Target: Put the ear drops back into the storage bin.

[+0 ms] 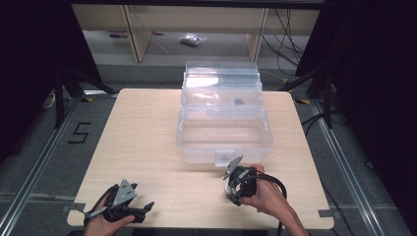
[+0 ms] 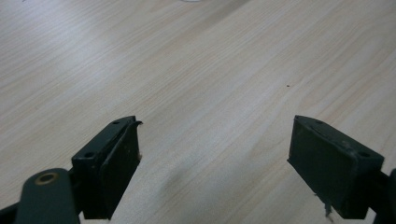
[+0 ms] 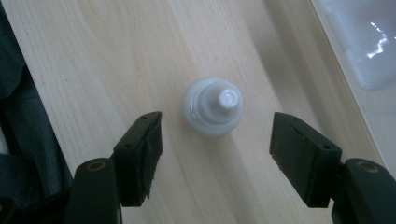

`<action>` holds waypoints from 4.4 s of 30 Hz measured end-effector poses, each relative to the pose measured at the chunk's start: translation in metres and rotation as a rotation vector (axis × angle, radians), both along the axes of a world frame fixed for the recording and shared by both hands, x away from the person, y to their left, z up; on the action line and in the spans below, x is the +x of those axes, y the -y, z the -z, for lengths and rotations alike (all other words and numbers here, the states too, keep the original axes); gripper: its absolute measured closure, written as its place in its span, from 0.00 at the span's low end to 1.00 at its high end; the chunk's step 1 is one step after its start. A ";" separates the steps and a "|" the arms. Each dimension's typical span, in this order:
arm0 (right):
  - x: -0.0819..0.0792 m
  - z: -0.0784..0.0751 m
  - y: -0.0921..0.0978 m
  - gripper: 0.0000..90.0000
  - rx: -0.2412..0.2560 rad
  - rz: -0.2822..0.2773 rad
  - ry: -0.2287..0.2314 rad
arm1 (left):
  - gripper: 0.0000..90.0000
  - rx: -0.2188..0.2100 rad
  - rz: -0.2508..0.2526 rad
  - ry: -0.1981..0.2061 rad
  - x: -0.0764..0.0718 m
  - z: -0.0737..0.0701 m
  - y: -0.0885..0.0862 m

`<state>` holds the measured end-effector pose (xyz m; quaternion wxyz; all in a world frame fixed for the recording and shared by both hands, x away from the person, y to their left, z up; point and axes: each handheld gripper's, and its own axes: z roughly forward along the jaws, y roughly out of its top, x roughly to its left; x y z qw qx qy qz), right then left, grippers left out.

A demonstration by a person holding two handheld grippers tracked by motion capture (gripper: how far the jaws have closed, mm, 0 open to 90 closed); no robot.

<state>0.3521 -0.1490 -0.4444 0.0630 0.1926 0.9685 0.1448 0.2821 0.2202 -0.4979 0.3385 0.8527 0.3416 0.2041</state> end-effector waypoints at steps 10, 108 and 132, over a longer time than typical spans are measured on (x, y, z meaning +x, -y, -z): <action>0.002 0.000 -0.009 0.49 -0.036 -0.002 -0.026 | 0.18 0.000 0.000 -0.001 0.000 0.000 -0.001; 0.035 -0.105 0.039 0.67 0.018 0.065 -0.008 | 0.18 -0.028 -0.023 0.006 0.000 0.002 0.002; 0.081 -0.128 0.052 0.67 -0.036 0.150 0.001 | 0.18 -0.033 -0.018 0.002 0.001 0.002 0.002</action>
